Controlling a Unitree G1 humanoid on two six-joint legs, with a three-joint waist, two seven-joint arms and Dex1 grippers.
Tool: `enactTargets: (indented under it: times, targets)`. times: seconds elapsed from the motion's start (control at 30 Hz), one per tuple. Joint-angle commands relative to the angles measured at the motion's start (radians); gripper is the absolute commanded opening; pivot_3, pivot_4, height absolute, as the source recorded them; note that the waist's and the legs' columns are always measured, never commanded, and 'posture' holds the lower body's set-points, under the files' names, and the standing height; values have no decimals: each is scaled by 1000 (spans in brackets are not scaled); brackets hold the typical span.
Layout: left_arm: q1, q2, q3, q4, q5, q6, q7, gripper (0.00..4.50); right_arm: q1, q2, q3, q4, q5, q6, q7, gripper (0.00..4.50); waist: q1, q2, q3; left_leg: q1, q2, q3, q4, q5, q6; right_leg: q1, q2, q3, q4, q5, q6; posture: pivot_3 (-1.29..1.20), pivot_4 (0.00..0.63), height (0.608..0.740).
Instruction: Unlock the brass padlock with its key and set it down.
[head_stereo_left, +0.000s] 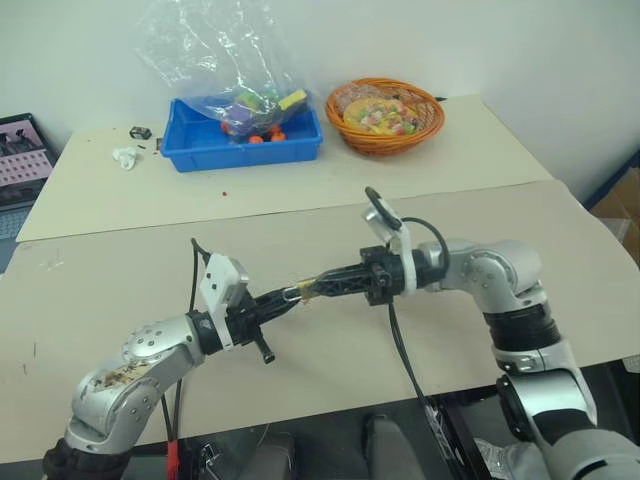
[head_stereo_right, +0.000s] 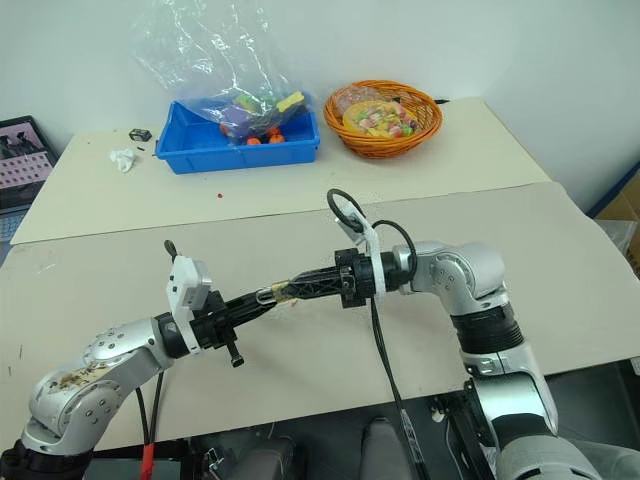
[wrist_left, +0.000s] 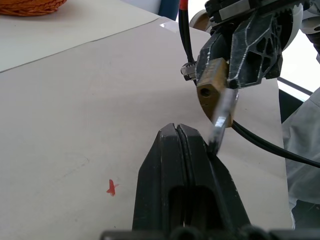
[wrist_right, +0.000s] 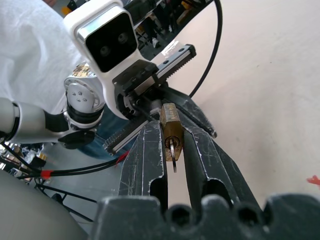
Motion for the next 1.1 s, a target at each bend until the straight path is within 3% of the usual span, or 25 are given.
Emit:
enactTargets:
  times: [0.03,0.6,1.1]
  targets:
    - [-8,-5,27,-2,6,-20,-6,52,-41,18,-24,29,-15,-34,-23,236,-1,0,0,0,0,0,0,0,0,0,0,0,0,0,0,0,150,740]
    - [-10,-15,31,-11,19,-5,-2,52,-60,41,-20,90,-62,-62,-52,236,-2,0,0,0,0,0,0,0,0,0,0,0,0,0,0,0,150,740]
    - [-12,-17,40,-15,21,0,4,52,-117,11,-63,157,-51,-73,22,236,-3,0,0,0,0,0,0,0,0,0,0,0,0,0,0,0,150,740]
